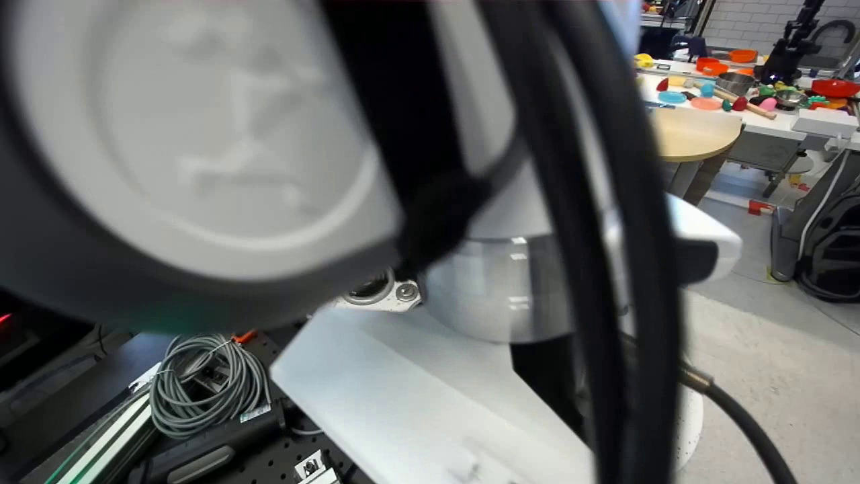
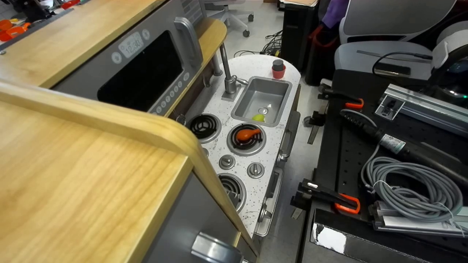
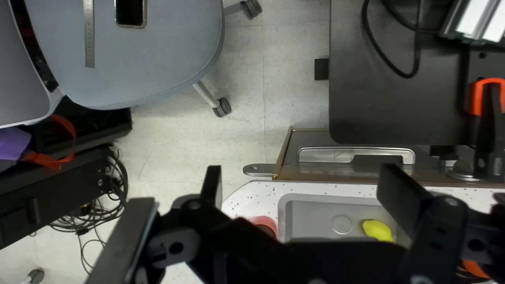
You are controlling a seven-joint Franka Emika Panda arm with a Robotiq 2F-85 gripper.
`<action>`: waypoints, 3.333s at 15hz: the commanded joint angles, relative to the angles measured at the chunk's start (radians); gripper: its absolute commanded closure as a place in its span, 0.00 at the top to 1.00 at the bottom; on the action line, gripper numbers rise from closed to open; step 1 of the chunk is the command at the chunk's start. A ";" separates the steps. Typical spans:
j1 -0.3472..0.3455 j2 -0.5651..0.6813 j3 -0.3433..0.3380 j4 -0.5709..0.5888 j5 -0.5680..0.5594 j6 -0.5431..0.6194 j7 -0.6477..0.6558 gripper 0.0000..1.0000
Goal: Take the gray block from the orange cup and put it in front of the cup
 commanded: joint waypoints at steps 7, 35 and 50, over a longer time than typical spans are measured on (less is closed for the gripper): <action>-0.099 0.569 0.025 0.283 0.255 0.170 -0.061 1.00; -0.217 1.117 0.262 0.935 0.383 0.180 -0.059 1.00; -0.179 1.250 0.284 1.070 0.371 0.170 -0.055 1.00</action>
